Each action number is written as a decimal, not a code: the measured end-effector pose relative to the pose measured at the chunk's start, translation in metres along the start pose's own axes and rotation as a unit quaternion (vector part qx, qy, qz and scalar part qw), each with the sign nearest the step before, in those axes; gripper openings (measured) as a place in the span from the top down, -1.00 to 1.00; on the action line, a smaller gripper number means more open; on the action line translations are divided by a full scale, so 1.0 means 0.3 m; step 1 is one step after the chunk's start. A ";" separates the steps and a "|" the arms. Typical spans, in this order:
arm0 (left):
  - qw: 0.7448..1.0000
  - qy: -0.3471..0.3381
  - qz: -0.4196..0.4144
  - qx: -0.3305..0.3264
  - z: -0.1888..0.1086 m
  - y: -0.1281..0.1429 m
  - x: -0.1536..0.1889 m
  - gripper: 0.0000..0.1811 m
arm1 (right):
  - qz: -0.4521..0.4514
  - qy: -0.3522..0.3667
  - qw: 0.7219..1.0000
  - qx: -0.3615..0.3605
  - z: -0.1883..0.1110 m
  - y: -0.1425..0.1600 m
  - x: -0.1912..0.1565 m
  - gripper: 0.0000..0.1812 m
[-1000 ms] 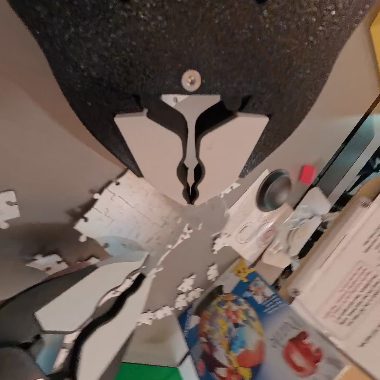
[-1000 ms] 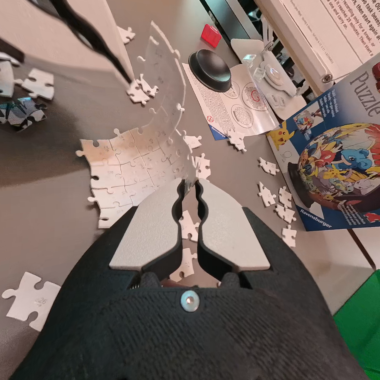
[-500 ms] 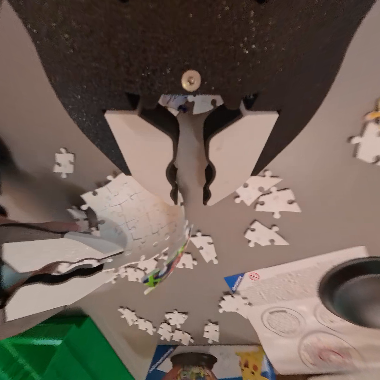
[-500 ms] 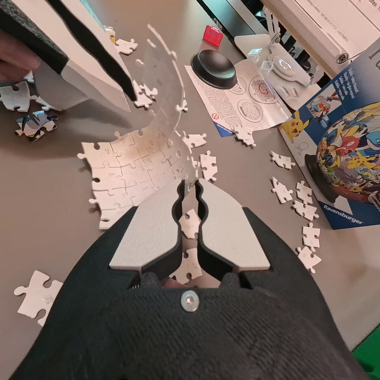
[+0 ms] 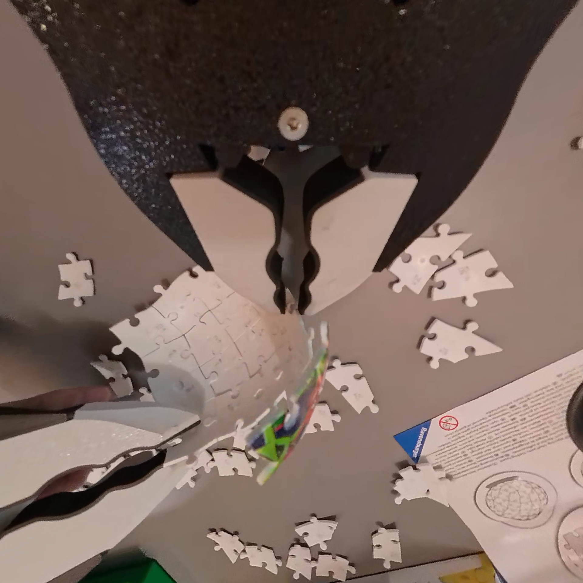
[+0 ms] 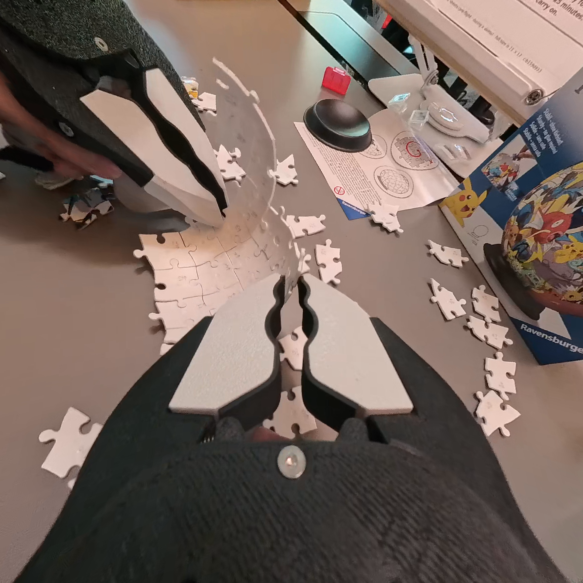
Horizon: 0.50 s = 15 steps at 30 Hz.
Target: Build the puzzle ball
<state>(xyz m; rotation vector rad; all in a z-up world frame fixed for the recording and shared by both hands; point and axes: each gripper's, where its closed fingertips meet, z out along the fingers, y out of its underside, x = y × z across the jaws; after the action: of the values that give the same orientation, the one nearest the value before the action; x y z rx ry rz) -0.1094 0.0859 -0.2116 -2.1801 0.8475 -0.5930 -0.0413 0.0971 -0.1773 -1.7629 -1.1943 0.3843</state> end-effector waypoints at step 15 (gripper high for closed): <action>0.992 -0.026 0.122 0.011 -0.019 -0.043 0.031 0.92 | 0.021 -0.042 0.999 0.017 -0.053 0.008 0.011 0.71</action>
<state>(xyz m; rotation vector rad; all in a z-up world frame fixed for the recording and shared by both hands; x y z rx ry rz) -0.1015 0.0836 -0.1968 -2.0228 1.0544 -0.4191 -0.0274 0.0914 -0.1704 -1.7603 -1.2034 0.5053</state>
